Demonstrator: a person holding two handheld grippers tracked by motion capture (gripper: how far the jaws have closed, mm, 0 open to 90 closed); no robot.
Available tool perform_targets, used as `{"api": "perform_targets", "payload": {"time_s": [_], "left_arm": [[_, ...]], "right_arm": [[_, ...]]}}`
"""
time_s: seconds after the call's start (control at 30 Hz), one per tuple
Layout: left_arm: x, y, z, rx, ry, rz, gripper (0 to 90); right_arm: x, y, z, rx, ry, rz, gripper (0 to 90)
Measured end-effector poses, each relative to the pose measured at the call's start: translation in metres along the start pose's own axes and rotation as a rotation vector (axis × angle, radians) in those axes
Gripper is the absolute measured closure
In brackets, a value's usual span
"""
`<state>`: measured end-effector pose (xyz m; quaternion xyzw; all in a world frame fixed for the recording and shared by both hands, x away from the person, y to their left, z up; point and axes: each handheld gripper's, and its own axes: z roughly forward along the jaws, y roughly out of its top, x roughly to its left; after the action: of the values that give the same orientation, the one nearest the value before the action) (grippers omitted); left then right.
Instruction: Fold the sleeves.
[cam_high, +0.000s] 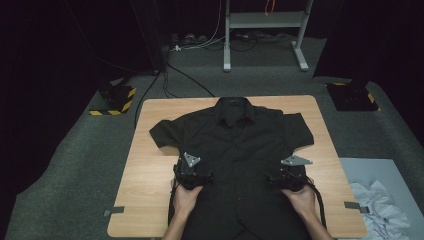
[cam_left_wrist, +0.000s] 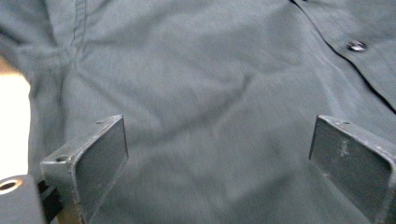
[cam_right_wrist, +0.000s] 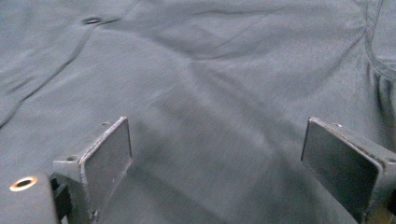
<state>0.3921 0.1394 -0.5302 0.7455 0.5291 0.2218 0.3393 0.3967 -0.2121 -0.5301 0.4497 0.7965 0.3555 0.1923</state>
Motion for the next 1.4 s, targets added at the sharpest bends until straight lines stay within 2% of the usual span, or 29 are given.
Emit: {"api": "perform_targets", "payload": {"time_s": [0.03,0.07,0.1,0.13,0.17,0.23,0.3,0.57,0.7,0.8,0.83,0.9,0.93,0.97,1.0,1.07,1.1,1.17,1.27,1.4], "left_arm": [[0.0,0.0,0.0,0.0,0.0,0.0,4.5],[0.0,0.003,0.005,0.001,0.005,0.003,4.4],[0.0,0.005,0.007,0.005,0.01,0.008,4.4],[0.0,0.006,0.011,0.015,0.013,0.011,4.5],[0.001,0.004,0.016,0.041,0.004,0.002,4.3],[-0.001,-0.001,0.018,0.035,0.016,0.02,3.0],[-0.001,-0.002,0.017,0.036,0.016,0.018,4.0],[-0.006,-0.009,0.009,0.037,-0.004,0.035,2.9],[-0.006,-0.009,0.01,0.041,-0.005,0.035,2.0],[-0.006,-0.009,0.01,0.041,-0.004,0.035,1.9],[-0.006,-0.009,0.01,0.041,-0.004,0.034,1.9],[-0.006,-0.009,0.01,0.039,-0.002,0.034,2.3],[-0.006,-0.009,0.01,0.039,-0.001,0.034,2.4],[-0.006,-0.009,0.01,0.039,-0.002,0.035,2.4],[-0.006,-0.009,0.009,0.037,-0.002,0.035,3.5],[-0.006,-0.009,0.009,0.035,-0.003,0.036,3.7],[-0.006,-0.009,0.009,0.034,-0.005,0.037,4.4],[-0.006,-0.009,0.009,0.033,-0.005,0.037,4.4],[-0.006,-0.009,0.009,0.033,-0.006,0.038,4.4],[-0.006,-0.009,0.01,0.033,-0.009,0.04,4.4]], "right_arm": [[0.0,0.0,0.0,0.0,0.0,0.0,8.2],[-0.004,0.003,0.013,0.033,-0.023,-0.001,7.9],[-0.004,0.003,0.013,0.033,-0.023,-0.001,7.9],[-0.004,0.003,0.016,0.047,-0.032,-0.006,6.4],[-0.006,0.001,0.017,0.035,-0.03,0.002,7.4],[-0.006,-0.001,0.016,0.029,-0.031,0.0,7.6],[-0.005,-0.004,0.013,0.029,-0.034,0.005,7.6],[0.006,-0.02,-0.004,0.023,-0.025,0.001,9.6],[0.003,-0.021,-0.007,0.023,-0.027,0.001,11.6],[-0.006,-0.019,-0.009,0.026,-0.028,0.026,12.1],[-0.01,-0.018,-0.01,0.025,-0.041,0.036,12.3],[-0.022,-0.014,-0.016,0.013,-0.071,0.053,13.3],[-0.033,-0.011,-0.02,-0.004,-0.082,0.074,13.9],[-0.033,-0.011,-0.02,-0.004,-0.082,0.074,13.9],[-0.046,-0.008,-0.024,-0.017,-0.109,0.099,14.6],[-0.051,-0.008,-0.024,-0.017,-0.117,0.109,14.9],[-0.063,-0.007,-0.024,-0.023,-0.138,0.14,16.1],[-0.066,-0.006,-0.024,-0.024,-0.145,0.149,16.6],[-0.085,-0.004,-0.023,-0.038,-0.177,0.203,19.5],[-0.097,0.0,-0.02,-0.034,-0.198,0.24,20.9]]}}
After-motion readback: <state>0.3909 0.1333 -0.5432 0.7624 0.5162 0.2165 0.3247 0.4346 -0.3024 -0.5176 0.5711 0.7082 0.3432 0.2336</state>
